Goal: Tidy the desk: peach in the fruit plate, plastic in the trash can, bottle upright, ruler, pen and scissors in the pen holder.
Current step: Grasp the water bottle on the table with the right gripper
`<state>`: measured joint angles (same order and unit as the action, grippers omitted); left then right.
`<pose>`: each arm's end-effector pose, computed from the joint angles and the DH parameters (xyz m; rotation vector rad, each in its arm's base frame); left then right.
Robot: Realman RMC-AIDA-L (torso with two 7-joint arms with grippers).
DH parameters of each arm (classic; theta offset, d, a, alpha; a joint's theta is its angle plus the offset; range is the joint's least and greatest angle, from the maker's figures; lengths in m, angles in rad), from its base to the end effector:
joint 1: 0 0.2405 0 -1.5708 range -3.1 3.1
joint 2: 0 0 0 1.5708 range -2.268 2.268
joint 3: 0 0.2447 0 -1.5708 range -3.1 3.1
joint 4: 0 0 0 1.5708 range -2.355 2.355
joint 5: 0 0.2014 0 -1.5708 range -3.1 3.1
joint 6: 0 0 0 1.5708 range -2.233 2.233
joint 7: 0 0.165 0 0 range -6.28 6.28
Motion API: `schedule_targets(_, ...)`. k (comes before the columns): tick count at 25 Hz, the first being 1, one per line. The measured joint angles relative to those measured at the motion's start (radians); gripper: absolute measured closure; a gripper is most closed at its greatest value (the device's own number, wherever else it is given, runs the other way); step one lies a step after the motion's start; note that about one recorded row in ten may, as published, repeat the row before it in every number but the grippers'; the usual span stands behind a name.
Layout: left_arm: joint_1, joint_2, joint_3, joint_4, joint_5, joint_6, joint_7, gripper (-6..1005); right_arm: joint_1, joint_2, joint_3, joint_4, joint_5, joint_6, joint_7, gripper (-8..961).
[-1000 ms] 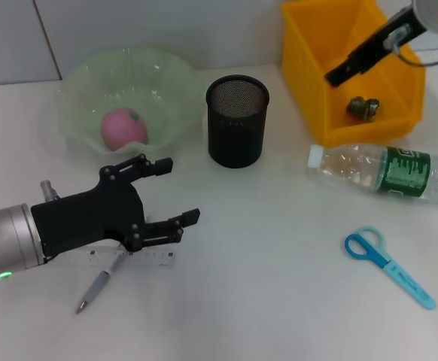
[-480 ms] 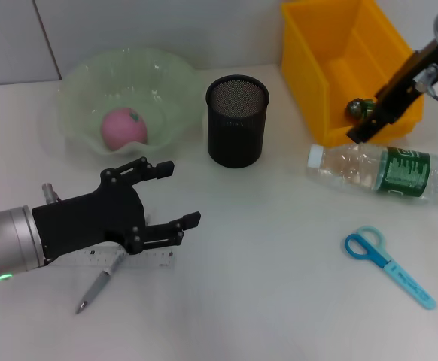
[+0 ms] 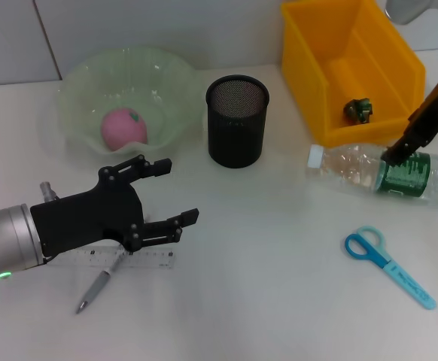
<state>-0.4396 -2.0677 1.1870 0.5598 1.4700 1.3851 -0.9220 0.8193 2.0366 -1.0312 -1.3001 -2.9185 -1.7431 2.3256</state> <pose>-0.2219 0.3114 -0.0521 -2.6776 -0.1313 -0.7852 0.1893 0.3860 0.0707 -2.4428 0.7974 -0.7055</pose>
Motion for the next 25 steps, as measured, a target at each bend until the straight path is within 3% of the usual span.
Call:
schedule_targets(17, 0.006, 0.000, -0.003, 0.000, -0.001, -0.003, 0.003, 140, 0.006, -0.046, -0.083, 0.127, -0.002, 0.094, -0.027, 106)
schedule_targets(25, 0.006, 0.000, -0.003, 0.000, -0.001, -0.006, 0.002, 140, 0.001, -0.051, -0.122, 0.172, -0.002, 0.124, -0.043, 106)
